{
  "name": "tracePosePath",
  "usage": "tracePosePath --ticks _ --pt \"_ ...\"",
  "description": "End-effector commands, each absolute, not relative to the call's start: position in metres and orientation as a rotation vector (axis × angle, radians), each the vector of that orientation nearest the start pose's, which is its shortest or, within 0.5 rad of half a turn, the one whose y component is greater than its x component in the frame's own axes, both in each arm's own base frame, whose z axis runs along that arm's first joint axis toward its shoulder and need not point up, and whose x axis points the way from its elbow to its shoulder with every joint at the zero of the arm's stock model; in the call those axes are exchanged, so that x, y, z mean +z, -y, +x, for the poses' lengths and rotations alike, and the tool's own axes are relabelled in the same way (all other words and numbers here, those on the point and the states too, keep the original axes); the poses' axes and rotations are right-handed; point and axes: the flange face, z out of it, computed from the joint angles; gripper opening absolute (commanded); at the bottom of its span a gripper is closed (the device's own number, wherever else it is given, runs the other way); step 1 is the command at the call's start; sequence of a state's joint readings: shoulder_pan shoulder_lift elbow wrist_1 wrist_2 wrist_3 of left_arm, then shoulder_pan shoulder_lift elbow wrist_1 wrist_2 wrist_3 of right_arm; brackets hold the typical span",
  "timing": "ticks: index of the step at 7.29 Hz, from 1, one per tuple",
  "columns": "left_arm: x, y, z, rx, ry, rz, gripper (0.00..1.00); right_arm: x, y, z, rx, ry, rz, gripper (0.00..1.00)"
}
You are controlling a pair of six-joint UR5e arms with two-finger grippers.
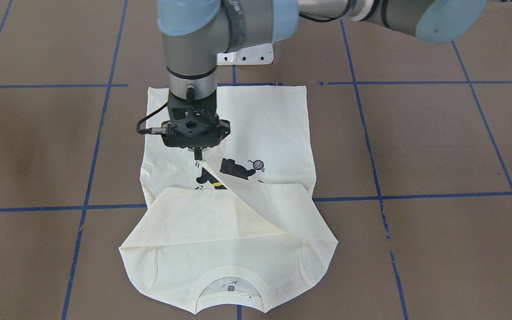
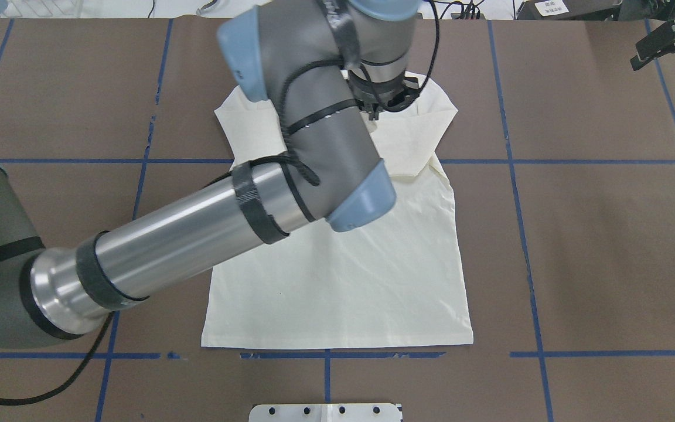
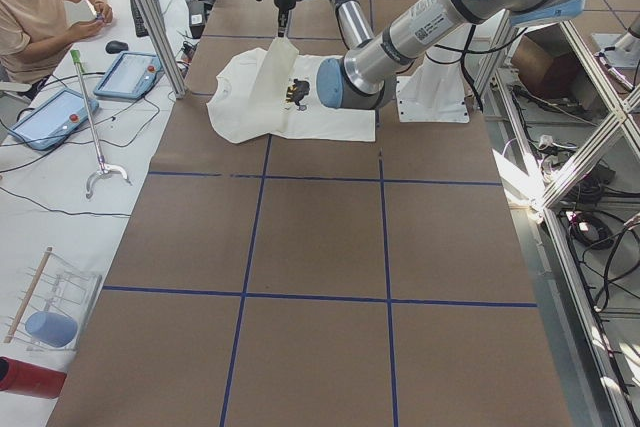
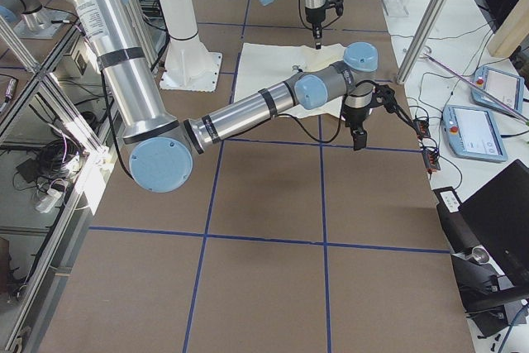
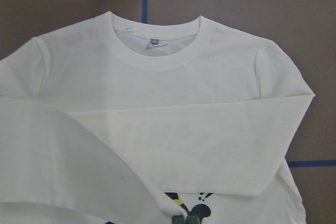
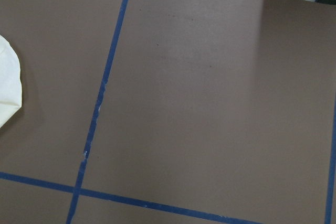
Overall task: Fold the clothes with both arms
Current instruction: 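Carry the sleeve with the left gripper across the shirt body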
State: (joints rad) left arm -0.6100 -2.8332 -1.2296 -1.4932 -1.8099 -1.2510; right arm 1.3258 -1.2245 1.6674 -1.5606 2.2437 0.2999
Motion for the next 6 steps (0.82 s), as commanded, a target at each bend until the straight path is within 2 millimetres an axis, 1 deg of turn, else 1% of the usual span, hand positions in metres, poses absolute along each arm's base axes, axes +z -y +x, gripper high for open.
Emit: tracePosePath --ticks 1,2,3,4,5,6 --pt "-0.019 0.536 0.649 -0.258 -0.822 0.174 0.0 0.424 0.62 -0.079 -0.102 0.753 0.242 1.0" --pt "-0.006 0.547 0.66 -0.288 -0.826 0.2 0.0 0.422 0.619 -0.079 -0.103 0.754 0.245 1.0" --pt "0.002 0.553 0.666 -0.308 -0.836 0.208 0.0 0.422 0.619 -0.079 -0.103 0.754 0.245 1.0" --pt "-0.005 0.553 0.669 -0.324 -0.863 0.208 0.01 0.424 0.62 -0.079 -0.102 0.753 0.242 1.0" --pt "-0.008 0.545 0.678 -0.293 -0.918 0.229 0.99 0.425 0.62 -0.079 -0.101 0.752 0.241 1.0" --pt "-0.015 0.539 0.682 -0.277 -0.961 0.24 1.0 0.424 0.621 -0.08 -0.103 0.751 0.244 1.0"
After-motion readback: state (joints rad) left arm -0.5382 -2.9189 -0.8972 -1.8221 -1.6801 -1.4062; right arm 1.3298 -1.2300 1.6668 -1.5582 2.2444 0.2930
